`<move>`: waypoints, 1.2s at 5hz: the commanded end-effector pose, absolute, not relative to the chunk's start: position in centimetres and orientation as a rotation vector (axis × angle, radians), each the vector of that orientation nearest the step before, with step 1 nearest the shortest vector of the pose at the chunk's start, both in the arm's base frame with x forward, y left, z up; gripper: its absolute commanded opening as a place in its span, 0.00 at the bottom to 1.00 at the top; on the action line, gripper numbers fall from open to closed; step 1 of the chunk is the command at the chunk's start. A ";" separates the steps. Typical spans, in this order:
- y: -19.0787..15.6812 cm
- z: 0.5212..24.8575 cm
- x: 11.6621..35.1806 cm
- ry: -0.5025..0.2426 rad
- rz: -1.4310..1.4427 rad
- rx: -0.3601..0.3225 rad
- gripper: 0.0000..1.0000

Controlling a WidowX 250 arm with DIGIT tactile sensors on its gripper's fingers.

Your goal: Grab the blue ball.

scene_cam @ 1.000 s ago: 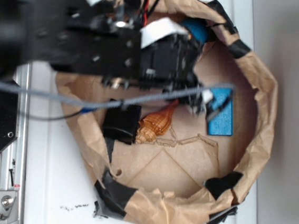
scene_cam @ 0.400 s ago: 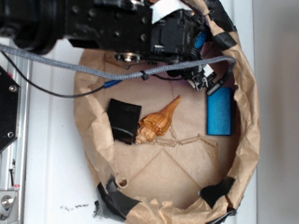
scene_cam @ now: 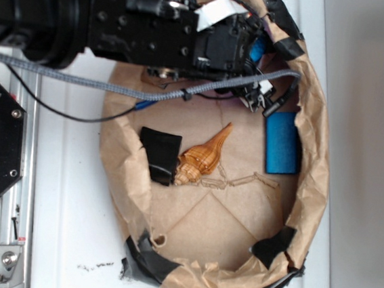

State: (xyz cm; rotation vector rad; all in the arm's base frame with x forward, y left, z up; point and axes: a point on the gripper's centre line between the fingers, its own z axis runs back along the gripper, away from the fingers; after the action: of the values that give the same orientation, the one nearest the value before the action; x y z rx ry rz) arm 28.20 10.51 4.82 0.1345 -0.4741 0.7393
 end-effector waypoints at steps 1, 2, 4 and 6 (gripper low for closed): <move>13.1 4.9 28.6 -0.521 0.794 0.138 1.00; 13.6 4.0 29.5 -0.513 0.766 0.159 1.00; 11.9 3.8 29.7 -0.476 0.699 0.120 0.00; 6.6 9.9 28.3 -0.350 0.368 0.020 0.00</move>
State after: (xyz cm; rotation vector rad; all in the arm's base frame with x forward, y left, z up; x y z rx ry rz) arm 27.13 5.42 8.15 0.0145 -0.2807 0.3647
